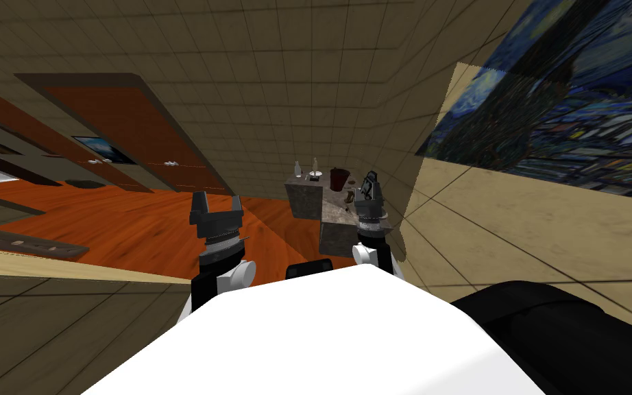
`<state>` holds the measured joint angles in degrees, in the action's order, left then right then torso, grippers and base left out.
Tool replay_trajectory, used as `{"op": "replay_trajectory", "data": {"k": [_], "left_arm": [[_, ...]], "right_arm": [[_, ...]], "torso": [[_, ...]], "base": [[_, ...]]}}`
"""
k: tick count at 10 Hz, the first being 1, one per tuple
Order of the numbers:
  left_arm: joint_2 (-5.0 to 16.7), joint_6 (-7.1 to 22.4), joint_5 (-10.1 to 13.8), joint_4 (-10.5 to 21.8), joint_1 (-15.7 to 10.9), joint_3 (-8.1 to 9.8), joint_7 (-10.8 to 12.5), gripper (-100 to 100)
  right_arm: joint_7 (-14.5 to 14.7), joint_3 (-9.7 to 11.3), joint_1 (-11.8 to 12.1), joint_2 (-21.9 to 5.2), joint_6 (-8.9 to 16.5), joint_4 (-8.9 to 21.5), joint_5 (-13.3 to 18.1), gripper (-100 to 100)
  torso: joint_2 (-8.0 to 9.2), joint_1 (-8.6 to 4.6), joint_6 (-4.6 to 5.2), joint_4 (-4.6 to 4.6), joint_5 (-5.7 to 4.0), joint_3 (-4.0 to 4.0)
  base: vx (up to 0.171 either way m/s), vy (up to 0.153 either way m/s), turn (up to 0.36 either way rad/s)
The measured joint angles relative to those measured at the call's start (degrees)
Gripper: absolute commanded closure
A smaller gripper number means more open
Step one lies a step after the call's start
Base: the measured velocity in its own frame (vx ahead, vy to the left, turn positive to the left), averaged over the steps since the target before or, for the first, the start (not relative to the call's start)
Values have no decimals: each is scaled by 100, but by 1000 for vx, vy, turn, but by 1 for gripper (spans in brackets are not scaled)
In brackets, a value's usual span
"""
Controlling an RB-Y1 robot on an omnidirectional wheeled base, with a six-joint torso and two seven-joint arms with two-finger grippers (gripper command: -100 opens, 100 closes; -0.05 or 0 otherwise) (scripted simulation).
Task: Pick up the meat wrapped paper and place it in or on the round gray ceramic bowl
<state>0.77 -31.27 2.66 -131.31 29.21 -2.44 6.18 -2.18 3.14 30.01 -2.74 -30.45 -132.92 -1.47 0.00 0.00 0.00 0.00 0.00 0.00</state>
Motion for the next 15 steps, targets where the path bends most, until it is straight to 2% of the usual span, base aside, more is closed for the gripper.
{"op": "replay_trajectory", "data": {"k": [3,11,13,15], "left_arm": [[0,0,0,0,0,0,0,0],[0,0,0,0,0,0,0,0],[-1,0,0,0,0,-1,0,0],[-1,0,0,0,0,-1,0,0]], "right_arm": [[62,-67,56,-280,67,198,31,-100],[58,-94,42,-310,96,211,24,-100],[108,-112,96,-526,209,438,136,-100],[144,-162,250,-831,365,656,255,-100]], "torso": [[1,-3,0,1,-1,1],[0,-7,0,0,-1,1],[-14,50,0,-3,10,-7],[-19,66,0,-4,15,-11]], "base": [[1,-4,-6],[3,11,4],[48,178,-4],[40,188,-5]]}}
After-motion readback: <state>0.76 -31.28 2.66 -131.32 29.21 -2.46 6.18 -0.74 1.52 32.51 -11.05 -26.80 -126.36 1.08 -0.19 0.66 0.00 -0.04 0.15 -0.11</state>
